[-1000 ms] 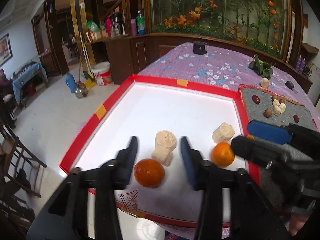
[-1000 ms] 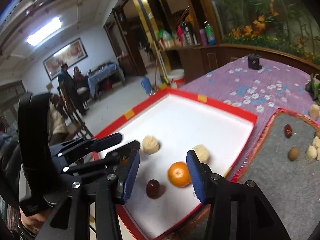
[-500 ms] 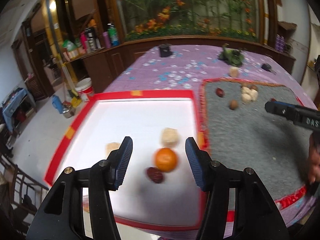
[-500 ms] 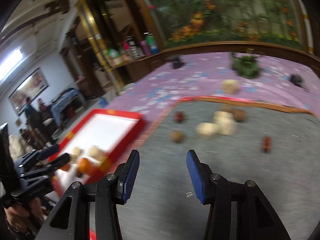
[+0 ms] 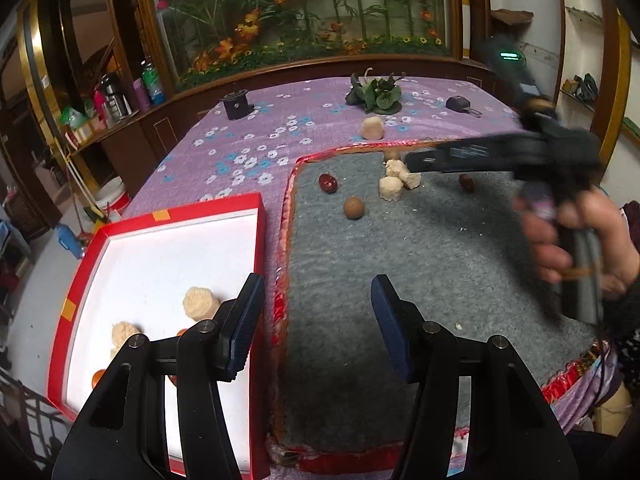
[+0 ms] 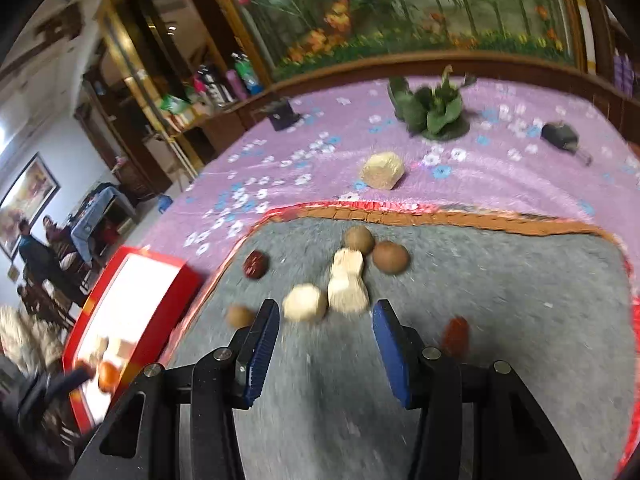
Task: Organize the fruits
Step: 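Move both tools back over the grey mat toward the remaining items, then grasp a pale cake with the left gripper while the right gripper grasps another cake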
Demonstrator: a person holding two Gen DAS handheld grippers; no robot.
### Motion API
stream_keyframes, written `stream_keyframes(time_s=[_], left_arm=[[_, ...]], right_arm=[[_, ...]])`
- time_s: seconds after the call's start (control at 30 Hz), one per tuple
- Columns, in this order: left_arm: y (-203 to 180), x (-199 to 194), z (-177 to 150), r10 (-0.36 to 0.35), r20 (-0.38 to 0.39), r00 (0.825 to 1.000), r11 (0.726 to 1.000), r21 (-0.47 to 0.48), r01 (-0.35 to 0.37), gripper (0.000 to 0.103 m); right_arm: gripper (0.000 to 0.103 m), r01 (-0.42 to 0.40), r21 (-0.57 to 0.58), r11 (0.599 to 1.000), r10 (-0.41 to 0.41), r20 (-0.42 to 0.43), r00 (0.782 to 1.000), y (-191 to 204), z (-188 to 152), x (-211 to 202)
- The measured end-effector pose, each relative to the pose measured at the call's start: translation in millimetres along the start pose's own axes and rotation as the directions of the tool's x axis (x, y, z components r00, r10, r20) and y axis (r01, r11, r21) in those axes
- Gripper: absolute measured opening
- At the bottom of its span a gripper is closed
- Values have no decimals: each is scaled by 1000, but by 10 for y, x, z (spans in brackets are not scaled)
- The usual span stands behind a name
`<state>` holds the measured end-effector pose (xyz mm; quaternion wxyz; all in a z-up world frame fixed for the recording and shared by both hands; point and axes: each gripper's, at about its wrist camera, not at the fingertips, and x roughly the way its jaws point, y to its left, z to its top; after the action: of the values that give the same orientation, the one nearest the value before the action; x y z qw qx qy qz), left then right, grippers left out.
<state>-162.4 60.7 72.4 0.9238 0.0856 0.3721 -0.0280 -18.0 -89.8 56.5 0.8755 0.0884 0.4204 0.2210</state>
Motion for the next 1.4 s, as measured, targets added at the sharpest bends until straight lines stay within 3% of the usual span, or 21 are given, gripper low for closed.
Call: stream_keyframes(time_s=[0.1, 0.13, 0.27, 0.4, 0.53, 0.6, 0.73, 0.9, 0.97, 1.0, 1.07, 1.23, 1.4], left_arm=[[-17, 36, 60, 6, -14, 1000, 1000, 6, -6, 56], [-16, 51, 68, 8, -17, 1000, 1000, 5, -8, 56], [-60, 163, 207, 14, -30, 999, 1000, 21, -14, 56], [-224, 396, 430, -2, -49, 999, 999, 51, 4, 56], [-450, 708, 666, -45, -89, 995, 996, 75, 51, 56], [-564, 885, 780, -82, -108, 991, 991, 94, 92, 55], [-662, 1229, 916, -87, -162, 983, 989, 102, 104, 55], [-760, 1521, 933, -85, -217, 972, 986, 124, 113, 55], [-767, 1600, 925, -86, -231, 969, 987, 113, 115, 45], [-759, 1608, 918, -92, -216, 972, 988, 102, 116, 44], [-740, 1604, 916, -73, -208, 975, 991, 91, 94, 29], [-675, 1452, 908, -88, -164, 983, 995, 40, 96, 28], [-628, 959, 849, -47, -47, 998, 999, 26, 48, 28]], right_arm=[[47, 18, 33, 999, -16, -54, 998, -18, 124, 277], [38, 27, 33, 999, -25, -70, 997, -30, 133, 333], [26, -19, 15, 1000, 20, -67, 998, -131, 97, 342], [26, -165, 153, 974, 173, -39, 984, -479, 167, 199], [26, -253, 225, 941, 240, 82, 967, -721, 275, -93], [26, -311, 288, 906, 282, 137, 949, -876, 300, -204], [26, -320, 321, 892, 271, 189, 944, -985, 336, -330], [26, -322, 332, 886, 275, 182, 944, -971, 341, -339], [26, -323, 327, 888, 278, 178, 944, -932, 337, -332], [26, -324, 325, 888, 279, 179, 943, -930, 339, -327], [26, -326, 318, 890, 279, 184, 942, -935, 338, -345], [26, -318, 320, 893, 268, 190, 944, -944, 339, -333], [26, -324, 289, 901, 269, 213, 939, -904, 328, -361]])
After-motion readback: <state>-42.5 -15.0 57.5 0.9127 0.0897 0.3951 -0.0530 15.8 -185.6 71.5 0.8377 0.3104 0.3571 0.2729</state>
